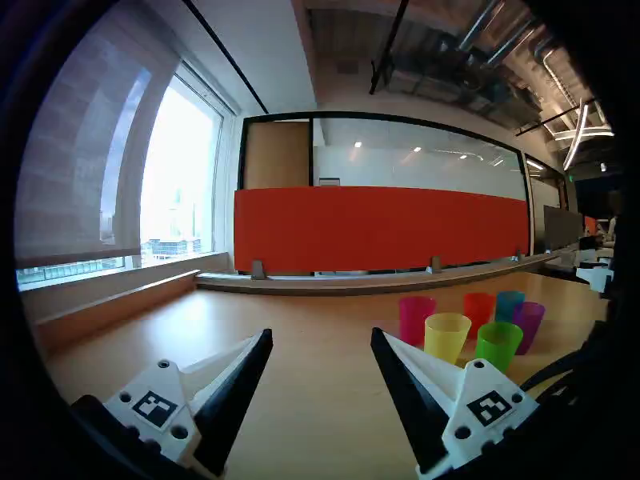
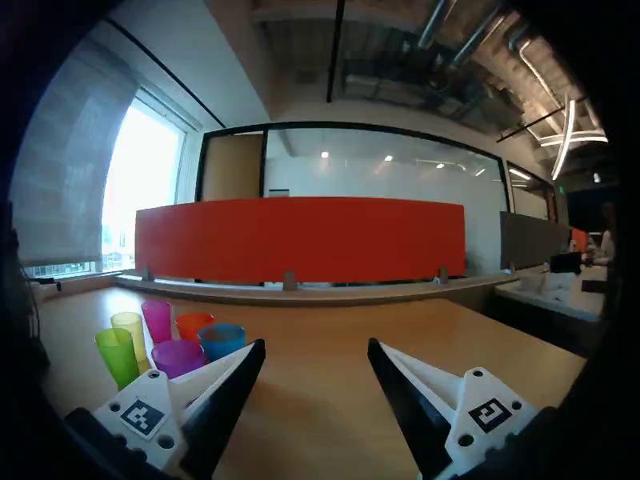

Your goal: Pour water

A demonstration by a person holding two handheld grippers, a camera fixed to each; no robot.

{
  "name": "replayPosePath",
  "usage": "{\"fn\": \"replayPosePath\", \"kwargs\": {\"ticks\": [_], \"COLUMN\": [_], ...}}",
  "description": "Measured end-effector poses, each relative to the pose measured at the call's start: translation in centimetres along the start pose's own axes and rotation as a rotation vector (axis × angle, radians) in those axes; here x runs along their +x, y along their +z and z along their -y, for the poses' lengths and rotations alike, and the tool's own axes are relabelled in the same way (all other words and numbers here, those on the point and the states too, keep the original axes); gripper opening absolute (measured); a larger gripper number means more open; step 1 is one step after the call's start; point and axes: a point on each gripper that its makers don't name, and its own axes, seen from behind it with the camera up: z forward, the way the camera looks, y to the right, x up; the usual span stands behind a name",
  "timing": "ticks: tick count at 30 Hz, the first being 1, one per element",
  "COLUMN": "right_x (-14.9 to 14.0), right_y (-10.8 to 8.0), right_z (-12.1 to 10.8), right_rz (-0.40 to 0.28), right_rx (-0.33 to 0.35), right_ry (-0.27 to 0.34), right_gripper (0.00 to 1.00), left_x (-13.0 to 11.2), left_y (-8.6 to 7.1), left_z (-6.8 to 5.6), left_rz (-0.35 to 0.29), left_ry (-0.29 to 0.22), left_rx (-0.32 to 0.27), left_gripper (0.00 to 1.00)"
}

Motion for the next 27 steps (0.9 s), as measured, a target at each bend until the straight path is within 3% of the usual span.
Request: {"fn": "replayPosePath", "kwargs": {"ticks": [27], "right_x": [0.03], "right_y": [-0.07], "right_z": [0.17], "right_rz": [-0.001], "right_rx": [0.005], "right_ry": [-0.002], "right_gripper": [0.99], "left_x": [0.1], "left_y": [-0.06], "left_z": [0.14], "left_rz": [-0.001], "left_ry": [0.0], "left_rx": [0.011], "left_gripper": [0.91]}}
